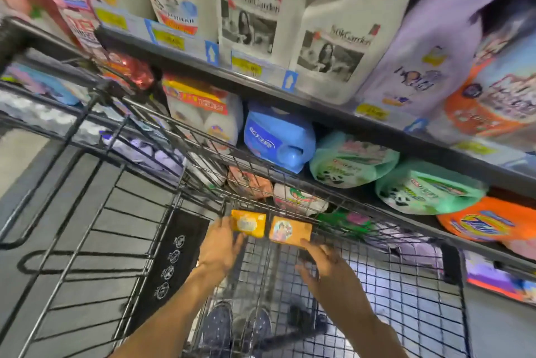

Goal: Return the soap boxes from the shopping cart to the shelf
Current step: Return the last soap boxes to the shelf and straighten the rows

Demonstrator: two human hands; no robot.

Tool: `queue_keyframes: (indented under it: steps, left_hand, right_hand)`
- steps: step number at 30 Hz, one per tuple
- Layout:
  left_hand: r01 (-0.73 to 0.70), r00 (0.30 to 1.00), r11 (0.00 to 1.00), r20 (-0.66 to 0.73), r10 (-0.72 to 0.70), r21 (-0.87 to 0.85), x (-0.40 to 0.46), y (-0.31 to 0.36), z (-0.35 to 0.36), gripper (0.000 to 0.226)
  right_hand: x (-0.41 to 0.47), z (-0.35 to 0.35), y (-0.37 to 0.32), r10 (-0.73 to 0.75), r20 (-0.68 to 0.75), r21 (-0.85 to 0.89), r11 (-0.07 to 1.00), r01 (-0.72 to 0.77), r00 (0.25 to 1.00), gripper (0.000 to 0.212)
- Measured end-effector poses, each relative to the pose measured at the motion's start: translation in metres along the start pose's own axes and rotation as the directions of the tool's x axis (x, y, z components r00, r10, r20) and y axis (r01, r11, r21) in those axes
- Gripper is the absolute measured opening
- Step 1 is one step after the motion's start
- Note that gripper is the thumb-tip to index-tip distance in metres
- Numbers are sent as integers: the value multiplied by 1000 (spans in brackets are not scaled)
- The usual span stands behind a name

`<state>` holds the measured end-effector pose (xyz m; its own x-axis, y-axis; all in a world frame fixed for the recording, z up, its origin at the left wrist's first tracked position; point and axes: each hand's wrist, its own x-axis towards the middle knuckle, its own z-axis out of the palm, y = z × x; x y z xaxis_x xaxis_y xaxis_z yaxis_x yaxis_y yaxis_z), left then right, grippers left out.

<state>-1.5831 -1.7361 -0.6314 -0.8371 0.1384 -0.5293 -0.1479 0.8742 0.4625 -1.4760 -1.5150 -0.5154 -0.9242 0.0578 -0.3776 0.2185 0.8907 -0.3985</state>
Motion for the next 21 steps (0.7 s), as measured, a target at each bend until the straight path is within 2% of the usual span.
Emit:
queue_keyframes:
  steps: [2, 5, 9, 13, 17, 19, 21]
  left_hand:
    - [32, 999, 999, -10, -33, -11, 18, -7, 14, 52]
    - [117, 993, 990, 19, -116, -73, 40, -12, 31, 67]
    - [158, 987, 982, 7, -158, -106, 55, -15, 54, 80]
    - [199, 974, 971, -81, -211, -135, 55, -11, 59, 70]
    - [165, 966, 943, -144, -213, -289, 49, -8, 55, 63]
    - [162, 973, 925, -99, -208, -345, 47, -8, 49, 61]
    - [157, 982, 919, -41, -184, -360, 45, -9, 42, 42]
  right_hand:
    - [5, 19, 9, 21, 7, -55, 998, -21, 1000, 57]
    - [10, 36, 20, 32, -4, -49, 998, -32, 999, 62]
    - [12, 40, 32, 40, 75, -11, 999, -39, 996, 61]
    - [14, 37, 36, 84, 89, 52, 995, -88, 993, 54]
    - [18, 32, 40, 120, 104, 89, 988, -129, 987, 49]
    - [25, 34, 45, 155, 72, 163, 973, -165, 985, 43]
    - [36, 41, 51, 204, 55, 198, 957, -211, 977, 35]
